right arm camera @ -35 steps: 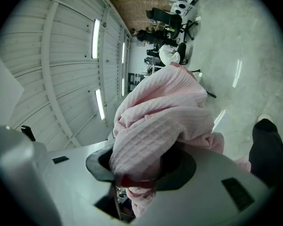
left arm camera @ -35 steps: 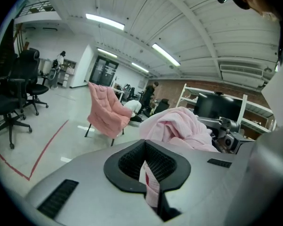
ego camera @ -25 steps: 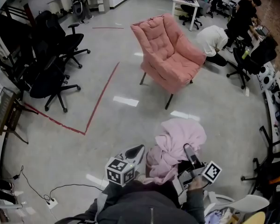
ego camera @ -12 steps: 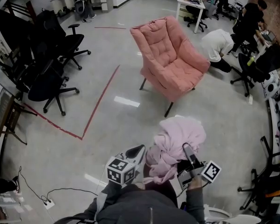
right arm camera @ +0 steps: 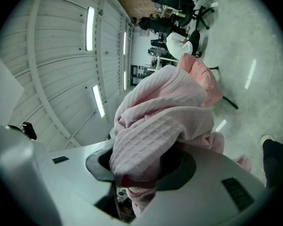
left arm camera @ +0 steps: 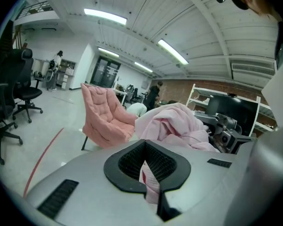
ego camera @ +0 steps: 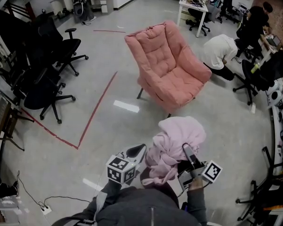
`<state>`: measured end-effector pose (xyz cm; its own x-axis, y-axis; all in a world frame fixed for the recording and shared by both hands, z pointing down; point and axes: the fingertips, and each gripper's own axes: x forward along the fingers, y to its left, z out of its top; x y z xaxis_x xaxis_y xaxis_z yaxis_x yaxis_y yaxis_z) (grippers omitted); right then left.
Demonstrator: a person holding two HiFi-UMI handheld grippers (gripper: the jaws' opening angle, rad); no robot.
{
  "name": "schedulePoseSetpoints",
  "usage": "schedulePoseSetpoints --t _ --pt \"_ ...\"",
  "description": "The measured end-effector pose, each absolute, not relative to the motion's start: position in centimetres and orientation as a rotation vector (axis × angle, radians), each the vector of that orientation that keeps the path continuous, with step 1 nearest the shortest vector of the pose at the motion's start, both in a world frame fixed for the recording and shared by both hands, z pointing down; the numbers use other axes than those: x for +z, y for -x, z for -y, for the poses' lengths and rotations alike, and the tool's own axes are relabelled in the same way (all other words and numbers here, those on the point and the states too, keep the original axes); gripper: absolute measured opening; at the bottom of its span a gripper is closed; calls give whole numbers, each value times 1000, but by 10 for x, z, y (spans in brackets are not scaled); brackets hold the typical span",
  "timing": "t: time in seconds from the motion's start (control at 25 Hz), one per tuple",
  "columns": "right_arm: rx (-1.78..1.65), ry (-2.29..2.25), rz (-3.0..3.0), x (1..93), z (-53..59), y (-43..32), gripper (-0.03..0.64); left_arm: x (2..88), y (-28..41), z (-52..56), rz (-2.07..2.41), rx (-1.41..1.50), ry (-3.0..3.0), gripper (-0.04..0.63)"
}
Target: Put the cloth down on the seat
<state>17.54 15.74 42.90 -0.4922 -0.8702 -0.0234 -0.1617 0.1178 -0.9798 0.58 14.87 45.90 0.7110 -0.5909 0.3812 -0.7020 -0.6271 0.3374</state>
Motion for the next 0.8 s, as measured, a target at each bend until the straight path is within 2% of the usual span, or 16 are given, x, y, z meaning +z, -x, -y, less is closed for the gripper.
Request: schedulePoseSetpoints --t 0.8 --pt "-1447 947 -1784 446 -36 -233 172 474 -66 -35 1037 325 -2435 8"
